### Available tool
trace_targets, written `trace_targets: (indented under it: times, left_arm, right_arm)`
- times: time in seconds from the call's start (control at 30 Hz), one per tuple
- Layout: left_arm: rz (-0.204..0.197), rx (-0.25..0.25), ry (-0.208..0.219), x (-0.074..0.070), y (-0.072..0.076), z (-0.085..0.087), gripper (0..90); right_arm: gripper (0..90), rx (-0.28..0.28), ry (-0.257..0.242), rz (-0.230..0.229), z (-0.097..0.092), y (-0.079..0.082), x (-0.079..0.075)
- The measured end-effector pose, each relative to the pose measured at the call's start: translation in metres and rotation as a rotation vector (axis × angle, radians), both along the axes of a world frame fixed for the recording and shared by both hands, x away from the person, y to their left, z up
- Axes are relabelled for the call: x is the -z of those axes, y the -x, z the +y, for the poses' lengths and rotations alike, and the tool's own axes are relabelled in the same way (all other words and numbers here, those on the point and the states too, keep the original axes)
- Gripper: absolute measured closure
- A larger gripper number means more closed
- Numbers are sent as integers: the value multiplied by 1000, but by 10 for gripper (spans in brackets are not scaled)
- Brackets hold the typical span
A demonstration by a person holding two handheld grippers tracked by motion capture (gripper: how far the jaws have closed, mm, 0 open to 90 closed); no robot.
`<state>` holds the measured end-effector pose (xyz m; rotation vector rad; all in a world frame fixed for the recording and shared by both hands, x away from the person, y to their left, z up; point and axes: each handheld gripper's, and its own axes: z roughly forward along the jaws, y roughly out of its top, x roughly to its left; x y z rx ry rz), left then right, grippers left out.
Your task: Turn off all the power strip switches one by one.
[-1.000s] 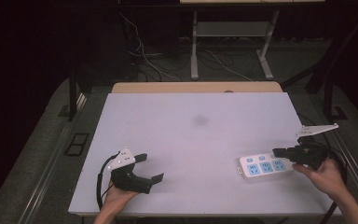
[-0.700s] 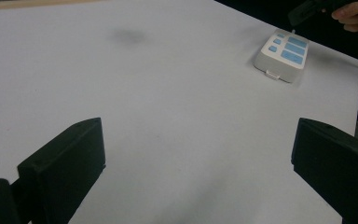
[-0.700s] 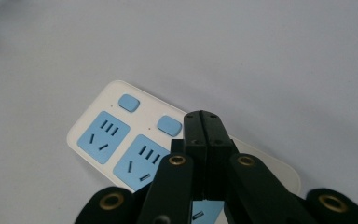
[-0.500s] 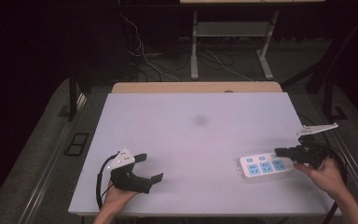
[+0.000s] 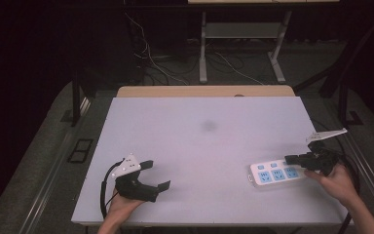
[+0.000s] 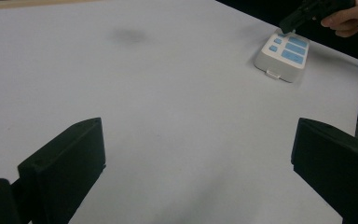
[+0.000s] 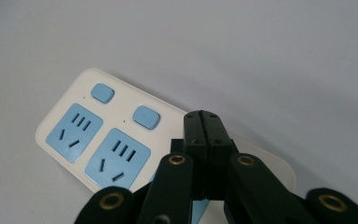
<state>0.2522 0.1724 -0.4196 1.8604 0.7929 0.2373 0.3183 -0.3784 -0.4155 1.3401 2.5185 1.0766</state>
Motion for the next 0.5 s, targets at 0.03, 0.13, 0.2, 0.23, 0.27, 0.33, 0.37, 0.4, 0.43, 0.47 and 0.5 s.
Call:
trace_targets:
  times: [0.03, 0.13, 0.2, 0.23, 0.27, 0.33, 0.37, 0.4, 0.43, 0.47, 0.5]
  left_arm:
    - [0, 0, 0, 0, 0, 0, 14]
    - [0, 0, 0, 0, 0, 0, 14]
    - [0, -1, 0, 0, 0, 0, 14]
    - [0, -1, 0, 0, 0, 0, 14]
    - [0, 0, -1, 0, 0, 0, 14]
    - [-1, 1, 0, 0, 0, -1, 14]
    - [0, 2, -1, 0, 0, -1, 14]
    - [1, 2, -2, 0, 0, -1, 14]
    - [1, 3, -2, 0, 0, -1, 14]
    - [0, 4, -5, 0, 0, -1, 15]
    - [0, 4, -6, 0, 0, -1, 15]
  right_arm:
    - [898, 0, 0, 0, 0, 0, 0]
    - [898, -3, 7, 5, 1, -1, 3]
    - [899, 5, 16, -3, 1, -2, 3]
    - [899, 5, 16, -3, 1, -2, 3]
    - [899, 4, 18, -2, 1, -2, 3]
    - [900, 4, 10, 5, 0, -3, 3]
    - [900, 4, 10, 5, 0, -3, 3]
    - [900, 3, 9, 5, 0, -3, 3]
    - [900, 1, 9, 5, 0, -3, 4]
    - [900, 1, 10, 4, 0, -3, 4]
    - [900, 1, 8, 2, 0, -3, 4]
